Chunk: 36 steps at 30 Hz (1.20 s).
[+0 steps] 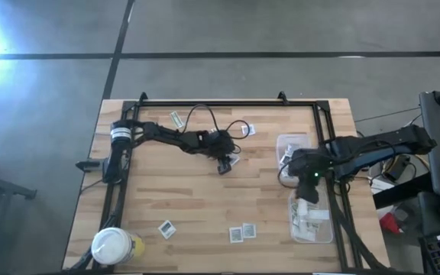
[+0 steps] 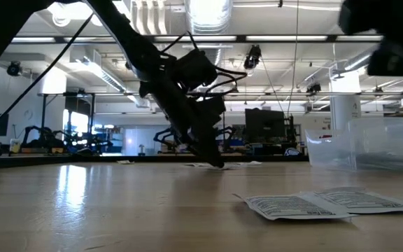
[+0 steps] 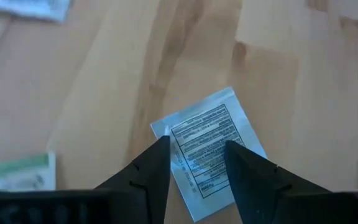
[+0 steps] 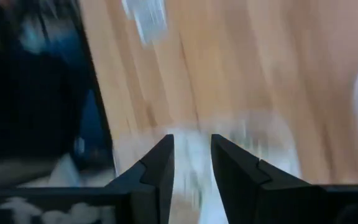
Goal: Pick & Place First Aid Supplies
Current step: Put the towelette pack into the top bin
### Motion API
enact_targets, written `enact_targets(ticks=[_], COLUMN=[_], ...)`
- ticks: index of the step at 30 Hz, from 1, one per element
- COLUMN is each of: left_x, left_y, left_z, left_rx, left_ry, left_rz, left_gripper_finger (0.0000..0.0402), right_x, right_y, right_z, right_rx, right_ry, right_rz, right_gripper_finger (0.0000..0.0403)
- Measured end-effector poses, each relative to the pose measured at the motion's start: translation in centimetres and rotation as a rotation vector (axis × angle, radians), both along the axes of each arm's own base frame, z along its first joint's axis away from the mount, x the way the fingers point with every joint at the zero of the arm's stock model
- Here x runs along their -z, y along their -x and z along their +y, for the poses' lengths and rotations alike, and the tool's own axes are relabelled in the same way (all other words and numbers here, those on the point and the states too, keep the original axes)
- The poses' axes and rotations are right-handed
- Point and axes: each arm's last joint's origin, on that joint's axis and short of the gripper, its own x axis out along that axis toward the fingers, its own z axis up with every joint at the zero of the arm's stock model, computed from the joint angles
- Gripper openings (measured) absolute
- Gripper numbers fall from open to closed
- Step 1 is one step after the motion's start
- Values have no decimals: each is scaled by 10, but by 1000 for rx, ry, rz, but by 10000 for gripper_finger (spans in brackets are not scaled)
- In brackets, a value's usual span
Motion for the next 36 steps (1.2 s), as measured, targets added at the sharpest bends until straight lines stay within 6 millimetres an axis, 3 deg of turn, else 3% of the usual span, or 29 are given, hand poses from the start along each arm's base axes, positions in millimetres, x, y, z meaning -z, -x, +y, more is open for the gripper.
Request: enact_targets(ticks=[8,13,18,25,30,33,36], left_x=[-7,-7,-13,-43,-41,-33,-31], left_y=[1,-1,0,8,10,16,19], left_z=[-16,-32,-37,-44,-61,-63,-62], left_rx=[22,71,128,275,378,318,282], left_ry=[257,332,294,164,55,-70,-85], left_rz=[4,7,1,-47,2,120,162], left_gripper_finger=[151,151,151,151,151,151,151], right_x=[-39,-49,-44,-26,-11,0,11], right_y=[-37,-50,-59,-72,-83,-91,-98], right_z=[-1,1,2,2,2,3,3], right_rx=[10,-80,-132,-116,-141,-208,-261], right_ry=[198,313,364,432,513,553,587], right_rz=[-626,-849,-864,-764,-707,-687,-661], right_gripper_finger=[93,98,108,121,125,125,127])
